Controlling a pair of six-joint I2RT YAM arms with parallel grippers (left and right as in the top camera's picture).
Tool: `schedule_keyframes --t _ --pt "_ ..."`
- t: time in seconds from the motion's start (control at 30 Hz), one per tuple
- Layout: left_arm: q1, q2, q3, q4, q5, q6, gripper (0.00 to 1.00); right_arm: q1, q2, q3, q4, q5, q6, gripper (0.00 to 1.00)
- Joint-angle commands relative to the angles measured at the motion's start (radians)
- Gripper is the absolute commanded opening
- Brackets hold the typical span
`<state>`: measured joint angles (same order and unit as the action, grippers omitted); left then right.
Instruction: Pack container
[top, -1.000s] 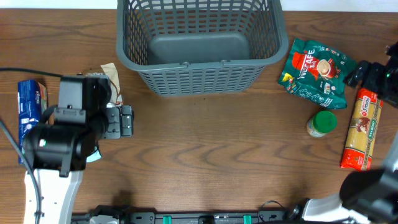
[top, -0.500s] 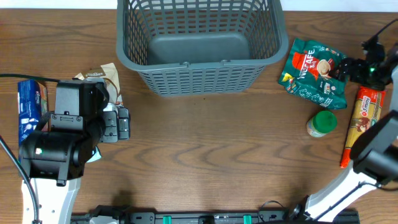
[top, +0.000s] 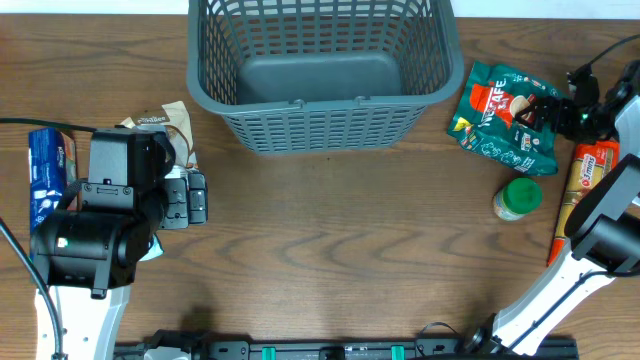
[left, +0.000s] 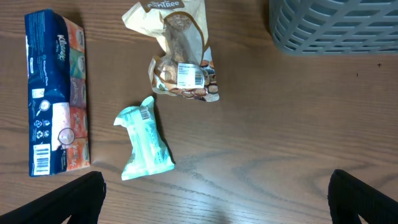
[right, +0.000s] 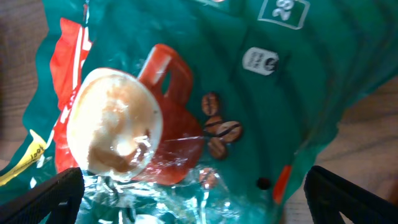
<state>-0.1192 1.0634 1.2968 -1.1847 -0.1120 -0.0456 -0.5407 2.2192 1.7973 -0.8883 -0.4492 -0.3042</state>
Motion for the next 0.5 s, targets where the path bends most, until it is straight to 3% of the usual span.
schedule_keyframes --t 0.0,0.23,0.47 --pt "0.005 0.001 0.006 -0.002 -0.013 -0.002 0.99 -0.017 0.035 -0.001 0.003 -0.030 -0.016 0.99" --pt "0.005 0.001 0.006 -0.003 -0.012 -0.002 0.99 -0.063 0.041 0.000 0.017 -0.011 0.081 0.98" --pt "0.005 0.001 0.006 -0.003 -0.012 -0.002 0.99 -0.100 0.044 -0.001 0.014 0.002 0.084 0.99"
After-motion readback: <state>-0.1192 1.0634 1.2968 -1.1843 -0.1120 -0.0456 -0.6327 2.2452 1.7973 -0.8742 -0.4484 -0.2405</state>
